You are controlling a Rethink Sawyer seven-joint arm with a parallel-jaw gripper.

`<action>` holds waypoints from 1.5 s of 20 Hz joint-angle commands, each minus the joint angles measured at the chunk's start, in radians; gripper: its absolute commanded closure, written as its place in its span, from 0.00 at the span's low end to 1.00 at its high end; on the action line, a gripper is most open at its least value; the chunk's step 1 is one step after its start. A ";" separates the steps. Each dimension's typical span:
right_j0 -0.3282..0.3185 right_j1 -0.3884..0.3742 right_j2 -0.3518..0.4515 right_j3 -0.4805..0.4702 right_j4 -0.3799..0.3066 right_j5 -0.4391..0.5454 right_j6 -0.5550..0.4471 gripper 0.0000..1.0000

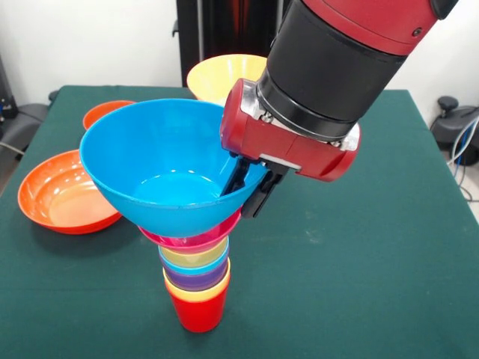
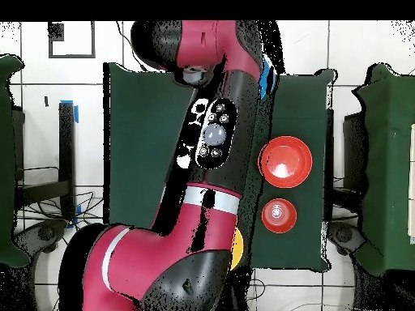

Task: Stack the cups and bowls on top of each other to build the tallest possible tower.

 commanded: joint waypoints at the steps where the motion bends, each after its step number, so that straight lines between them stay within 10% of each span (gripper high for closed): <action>1: -0.005 0.018 0.110 0.075 -0.030 -0.021 -0.067 1.00; 30: 0.002 0.003 0.117 0.110 -0.027 -0.032 -0.050 1.00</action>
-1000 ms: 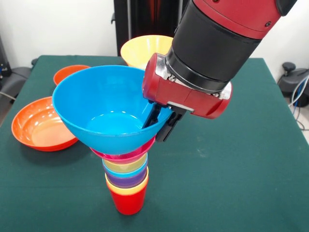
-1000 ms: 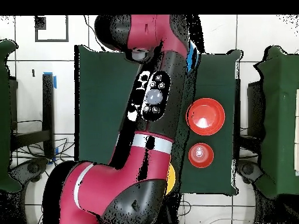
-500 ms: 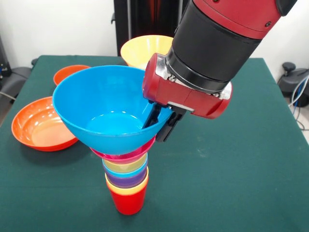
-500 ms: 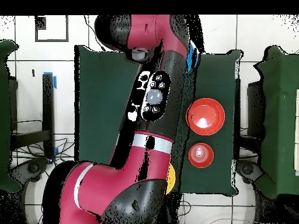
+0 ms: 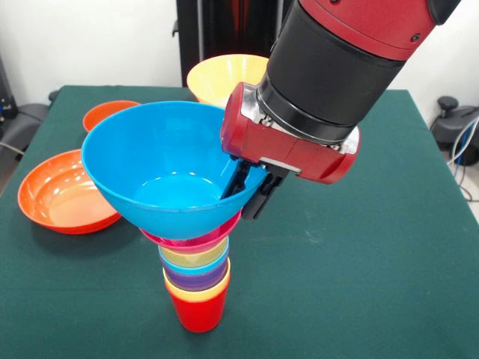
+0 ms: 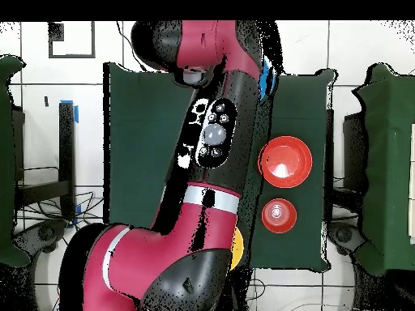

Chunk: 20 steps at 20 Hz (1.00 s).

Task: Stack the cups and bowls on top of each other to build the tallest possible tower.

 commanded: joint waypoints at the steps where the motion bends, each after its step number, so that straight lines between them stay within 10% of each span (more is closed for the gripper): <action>1: 0.003 -0.001 0.116 0.112 -0.028 -0.033 -0.050 1.00; 10: 0.004 0.006 0.116 0.101 -0.026 -0.027 -0.050 1.00; 11: 0.004 0.007 0.113 0.100 -0.026 -0.015 -0.048 0.00; 20: -0.004 0.022 0.111 0.067 -0.013 0.015 -0.035 0.00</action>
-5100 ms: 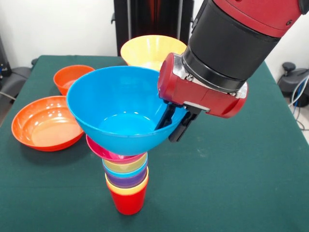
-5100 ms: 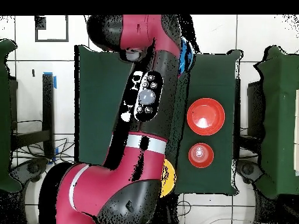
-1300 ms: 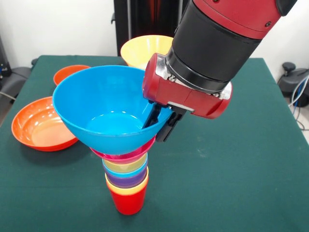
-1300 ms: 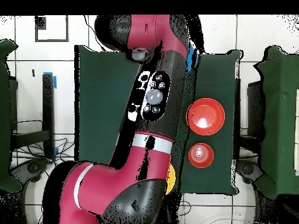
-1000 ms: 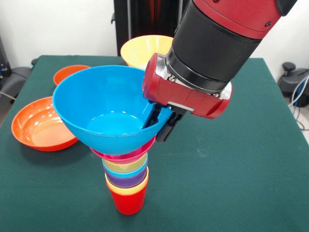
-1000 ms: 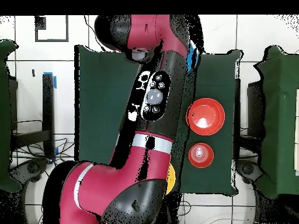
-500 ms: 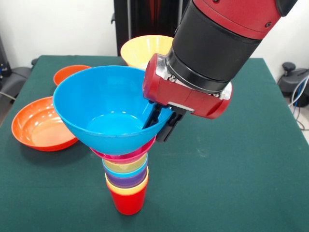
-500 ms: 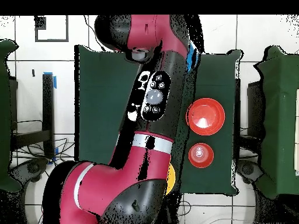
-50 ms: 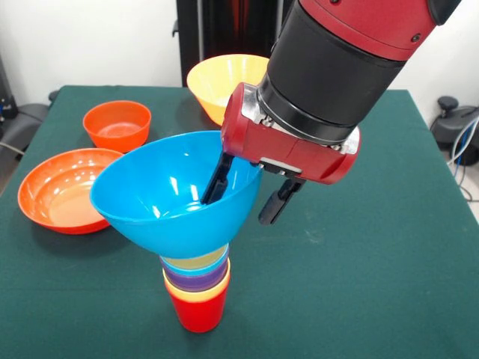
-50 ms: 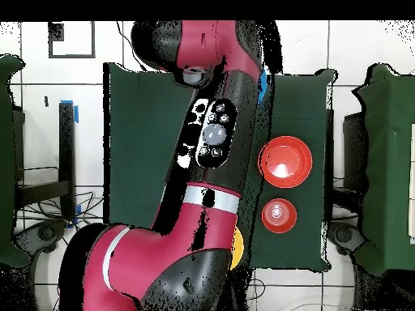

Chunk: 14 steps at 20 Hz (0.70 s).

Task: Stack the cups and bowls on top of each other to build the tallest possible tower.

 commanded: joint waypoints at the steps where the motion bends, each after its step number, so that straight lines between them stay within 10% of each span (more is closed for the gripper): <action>1: -0.004 0.021 0.110 0.069 -0.013 0.017 -0.037 0.00; 14: 0.003 0.012 0.106 0.091 -0.022 0.008 -0.037 0.00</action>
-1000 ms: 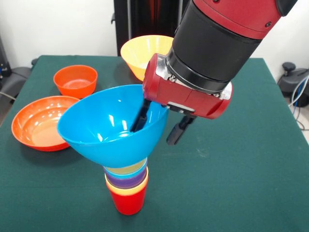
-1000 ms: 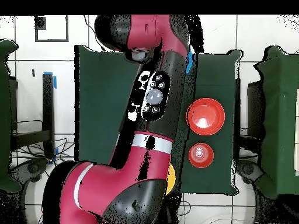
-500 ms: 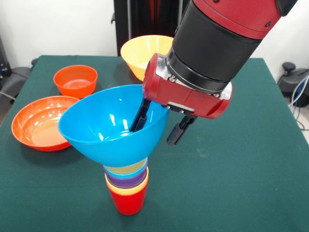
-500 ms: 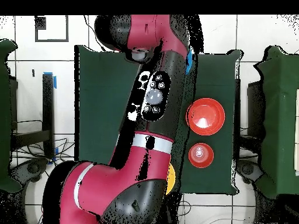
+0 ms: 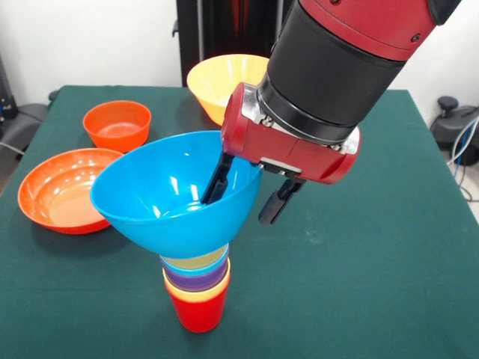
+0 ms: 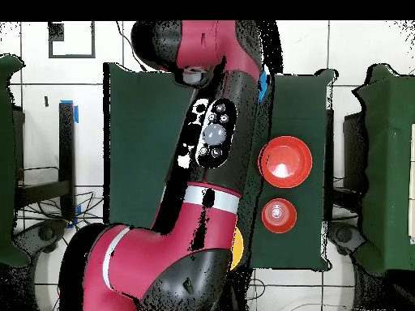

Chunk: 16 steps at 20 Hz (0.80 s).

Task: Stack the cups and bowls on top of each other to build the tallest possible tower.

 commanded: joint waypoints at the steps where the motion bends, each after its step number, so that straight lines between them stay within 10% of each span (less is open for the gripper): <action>1: 0.003 0.012 0.107 0.092 -0.022 0.005 -0.036 0.00; 16: 0.004 0.031 0.090 0.065 -0.032 0.016 -0.031 0.00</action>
